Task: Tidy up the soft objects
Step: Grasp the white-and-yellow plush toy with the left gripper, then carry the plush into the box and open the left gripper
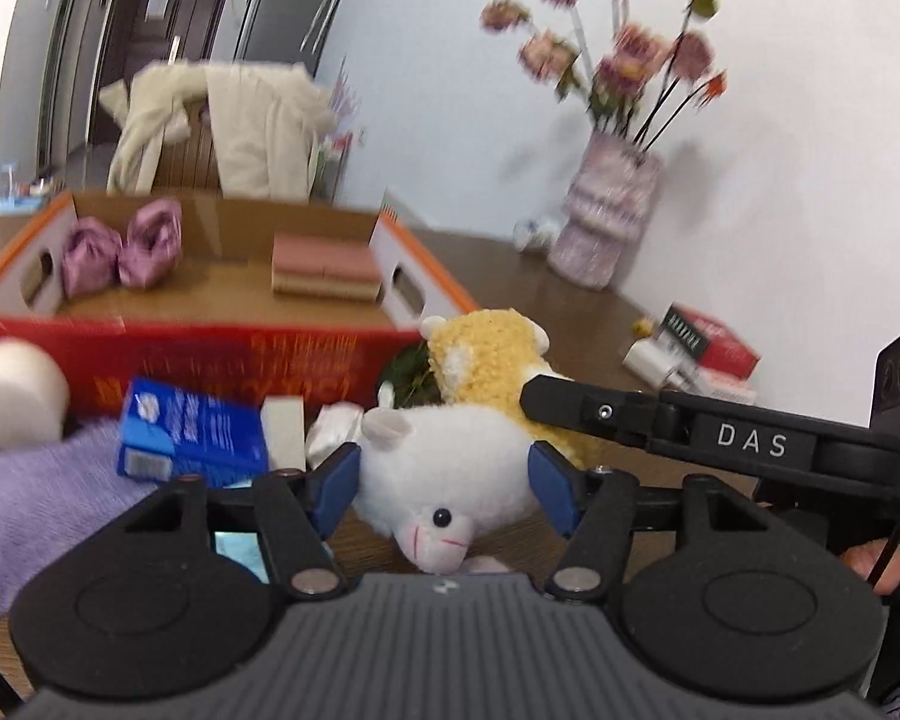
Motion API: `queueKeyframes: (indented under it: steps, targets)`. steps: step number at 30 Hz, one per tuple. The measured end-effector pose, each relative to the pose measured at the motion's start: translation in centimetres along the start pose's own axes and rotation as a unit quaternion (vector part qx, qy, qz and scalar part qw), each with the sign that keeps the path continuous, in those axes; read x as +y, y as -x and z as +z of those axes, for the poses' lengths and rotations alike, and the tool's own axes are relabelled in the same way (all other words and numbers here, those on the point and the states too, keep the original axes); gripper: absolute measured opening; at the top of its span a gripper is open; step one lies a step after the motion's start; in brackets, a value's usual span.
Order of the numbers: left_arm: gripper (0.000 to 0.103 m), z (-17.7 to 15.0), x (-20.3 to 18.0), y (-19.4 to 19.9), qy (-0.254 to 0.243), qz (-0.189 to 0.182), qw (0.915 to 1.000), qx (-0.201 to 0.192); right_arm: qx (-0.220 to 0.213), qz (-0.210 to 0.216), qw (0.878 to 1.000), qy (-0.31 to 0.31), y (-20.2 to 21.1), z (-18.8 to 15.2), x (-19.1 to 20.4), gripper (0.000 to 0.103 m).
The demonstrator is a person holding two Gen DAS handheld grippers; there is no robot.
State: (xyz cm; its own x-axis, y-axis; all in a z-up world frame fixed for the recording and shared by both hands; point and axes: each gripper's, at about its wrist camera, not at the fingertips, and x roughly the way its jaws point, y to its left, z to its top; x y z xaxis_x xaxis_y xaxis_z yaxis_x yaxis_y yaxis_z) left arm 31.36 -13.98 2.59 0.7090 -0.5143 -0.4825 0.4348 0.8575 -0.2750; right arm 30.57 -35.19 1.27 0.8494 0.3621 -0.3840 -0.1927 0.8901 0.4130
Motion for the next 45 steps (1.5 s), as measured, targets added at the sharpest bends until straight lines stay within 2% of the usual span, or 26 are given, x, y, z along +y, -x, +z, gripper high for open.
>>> queueKeyframes:
  steps: [8, 14, 18, 23, 28, 33, 39, 41, 45]
  targets:
    - [0.052, -0.6, -1.6, 7.8, 0.007, -0.003, 0.9981, -0.061, -0.042, 0.020, 0.999, 0.001, 6.3, -0.5, 3.9, 0.040]
    - [0.051, -2.0, -2.6, 13.5, 0.008, 0.006, 0.9942, -0.107, -0.064, 0.036, 0.997, 0.010, 10.6, -2.0, 7.1, 0.041]
    - [0.051, -2.9, -2.8, 15.7, 0.007, 0.009, 0.9927, -0.120, -0.072, 0.041, 0.996, 0.023, 12.4, -3.2, 9.1, 0.041]
    - [0.051, -2.7, -2.2, 16.2, 0.018, 0.007, 0.9917, -0.127, -0.073, 0.043, 0.996, 0.022, 13.0, -3.6, 9.9, 0.041]
    - [0.051, -0.3, -0.8, 13.2, 0.034, -0.005, 0.9930, -0.113, -0.079, 0.029, 0.996, 0.020, 11.5, -2.3, 9.7, 0.041]
    - [0.051, 4.5, 1.3, 8.0, 0.049, -0.014, 0.9942, -0.095, -0.069, 0.020, 0.997, 0.005, 7.6, 1.2, 8.2, 0.041]
    - [0.050, 9.3, 5.0, -1.1, 0.076, -0.002, 0.9960, -0.047, -0.041, -0.003, 0.999, 0.001, -0.7, 7.1, 5.5, 0.040]
    - [0.051, 10.0, 6.4, -3.9, 0.084, 0.011, 0.9959, -0.032, -0.015, -0.015, 1.000, -0.005, -4.3, 8.4, 4.4, 0.040]
    - [0.049, 10.3, 9.3, -8.4, 0.122, 0.010, 0.9925, -0.003, 0.014, -0.039, 0.999, 0.001, -9.5, 9.6, 3.0, 0.040]
